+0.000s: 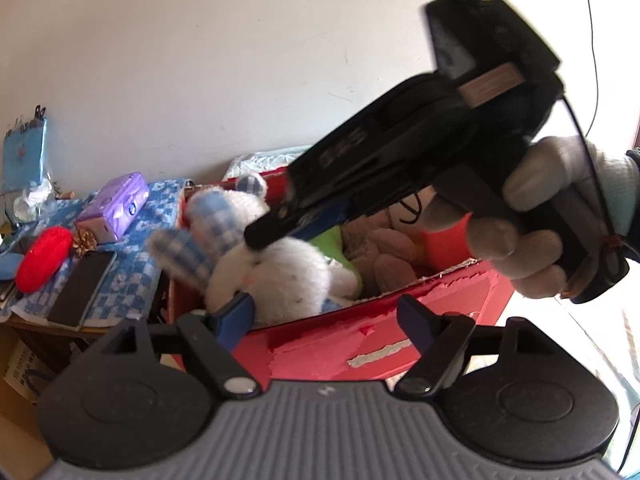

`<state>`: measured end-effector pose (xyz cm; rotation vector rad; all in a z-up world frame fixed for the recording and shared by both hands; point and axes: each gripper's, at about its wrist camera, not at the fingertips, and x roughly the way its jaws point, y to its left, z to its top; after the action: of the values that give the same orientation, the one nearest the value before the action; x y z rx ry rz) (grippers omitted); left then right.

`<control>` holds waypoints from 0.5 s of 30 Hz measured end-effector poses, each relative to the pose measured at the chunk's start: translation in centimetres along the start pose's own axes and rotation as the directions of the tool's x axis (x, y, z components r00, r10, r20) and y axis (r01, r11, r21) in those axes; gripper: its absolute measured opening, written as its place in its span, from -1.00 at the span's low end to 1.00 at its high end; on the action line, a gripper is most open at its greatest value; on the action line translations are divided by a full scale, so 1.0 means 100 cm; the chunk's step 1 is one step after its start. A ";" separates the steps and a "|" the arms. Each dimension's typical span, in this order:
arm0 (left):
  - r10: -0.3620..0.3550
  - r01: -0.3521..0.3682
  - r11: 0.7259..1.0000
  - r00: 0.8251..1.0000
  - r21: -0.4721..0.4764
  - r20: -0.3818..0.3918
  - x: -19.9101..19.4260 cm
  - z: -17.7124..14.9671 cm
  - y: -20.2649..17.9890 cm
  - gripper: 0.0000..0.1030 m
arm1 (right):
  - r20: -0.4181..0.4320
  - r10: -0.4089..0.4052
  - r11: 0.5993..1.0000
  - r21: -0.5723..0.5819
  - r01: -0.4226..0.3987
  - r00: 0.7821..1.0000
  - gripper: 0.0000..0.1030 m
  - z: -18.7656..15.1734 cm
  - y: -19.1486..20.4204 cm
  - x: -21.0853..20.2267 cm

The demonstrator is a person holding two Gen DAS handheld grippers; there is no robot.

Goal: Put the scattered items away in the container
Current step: 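Lower the pink bunny into the box and open the right gripper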

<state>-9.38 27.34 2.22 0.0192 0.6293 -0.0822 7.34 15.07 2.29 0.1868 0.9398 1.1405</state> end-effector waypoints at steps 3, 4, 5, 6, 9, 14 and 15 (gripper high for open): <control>-0.010 0.010 0.999 1.000 -0.030 -0.003 0.000 0.003 0.007 0.58 | 0.057 -0.001 1.000 0.010 0.000 0.998 -0.38 -0.005 0.002 -0.014; -0.013 0.013 0.999 1.000 -0.039 -0.006 0.001 0.003 0.008 0.58 | 0.070 -0.026 1.000 0.006 0.025 0.997 -0.40 -0.007 0.004 -0.017; -0.022 0.022 0.999 1.000 -0.048 -0.009 0.002 0.003 0.010 0.59 | 0.080 -0.058 0.998 0.007 0.058 0.995 -0.40 -0.010 0.007 -0.020; -0.029 0.028 0.998 0.999 -0.058 -0.014 0.003 0.003 0.012 0.62 | 0.086 -0.094 0.996 0.014 0.093 0.992 -0.44 -0.013 0.009 -0.022; -0.034 0.033 0.998 0.999 -0.052 -0.016 0.004 0.002 0.012 0.69 | 0.078 -0.170 0.985 0.052 0.167 0.982 -0.50 -0.025 0.011 -0.020; -0.039 0.038 0.998 0.999 -0.048 -0.025 0.004 0.005 0.008 0.71 | 0.129 -0.192 0.974 0.143 0.174 0.973 -0.49 -0.036 0.006 -0.020; -0.042 0.041 0.998 0.999 -0.057 -0.024 0.003 0.006 0.008 0.71 | 0.148 -0.196 0.971 0.166 0.171 0.969 -0.48 -0.038 0.006 -0.024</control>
<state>-8.72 28.08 2.57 -0.0476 0.6571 -0.1043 4.00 12.11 1.59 0.3062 0.8792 0.8687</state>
